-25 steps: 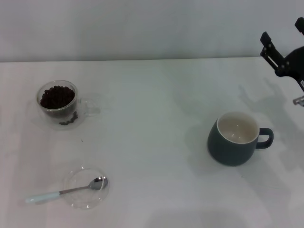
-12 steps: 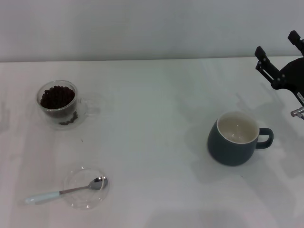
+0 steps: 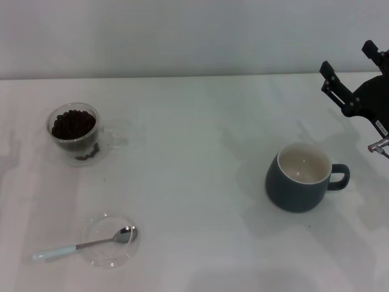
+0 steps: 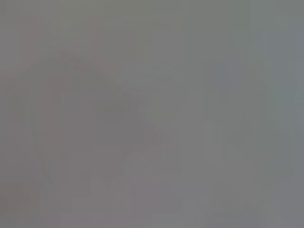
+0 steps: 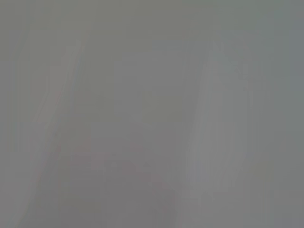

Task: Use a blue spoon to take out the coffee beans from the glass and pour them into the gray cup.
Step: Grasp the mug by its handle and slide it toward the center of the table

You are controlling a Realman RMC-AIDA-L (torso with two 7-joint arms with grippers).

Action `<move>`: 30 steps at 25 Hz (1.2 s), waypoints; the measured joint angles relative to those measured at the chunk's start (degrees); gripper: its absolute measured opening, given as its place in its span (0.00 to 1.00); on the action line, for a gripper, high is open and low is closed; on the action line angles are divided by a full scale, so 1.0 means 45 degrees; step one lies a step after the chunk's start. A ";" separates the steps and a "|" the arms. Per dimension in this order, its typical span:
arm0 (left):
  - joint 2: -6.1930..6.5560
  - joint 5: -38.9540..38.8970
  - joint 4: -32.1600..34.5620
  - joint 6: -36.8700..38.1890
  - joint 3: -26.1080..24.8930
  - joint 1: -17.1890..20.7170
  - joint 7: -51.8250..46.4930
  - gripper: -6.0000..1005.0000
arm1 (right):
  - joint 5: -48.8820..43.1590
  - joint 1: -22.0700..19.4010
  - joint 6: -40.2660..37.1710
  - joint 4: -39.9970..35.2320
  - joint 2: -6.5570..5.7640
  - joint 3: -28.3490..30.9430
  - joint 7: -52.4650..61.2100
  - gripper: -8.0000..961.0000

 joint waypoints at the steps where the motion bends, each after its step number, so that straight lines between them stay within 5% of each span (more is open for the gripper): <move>1: 0.0000 0.0073 -0.0006 0.0129 0.0000 0.0042 -0.0071 0.64 | 0.0001 -0.0002 -0.0006 -0.0001 0.0000 0.0000 0.0001 0.91; 18: 0.0006 0.0932 -0.0158 0.1784 -0.0001 0.0820 -0.2452 0.64 | -0.0004 -0.0221 -0.0811 0.0121 -0.0048 0.0102 -0.0092 0.91; 30: 0.0098 0.1719 0.0162 0.3473 0.0020 0.1856 -0.6398 0.64 | 0.0104 -0.0413 -0.1123 0.0167 -0.0079 0.0516 -0.0103 0.91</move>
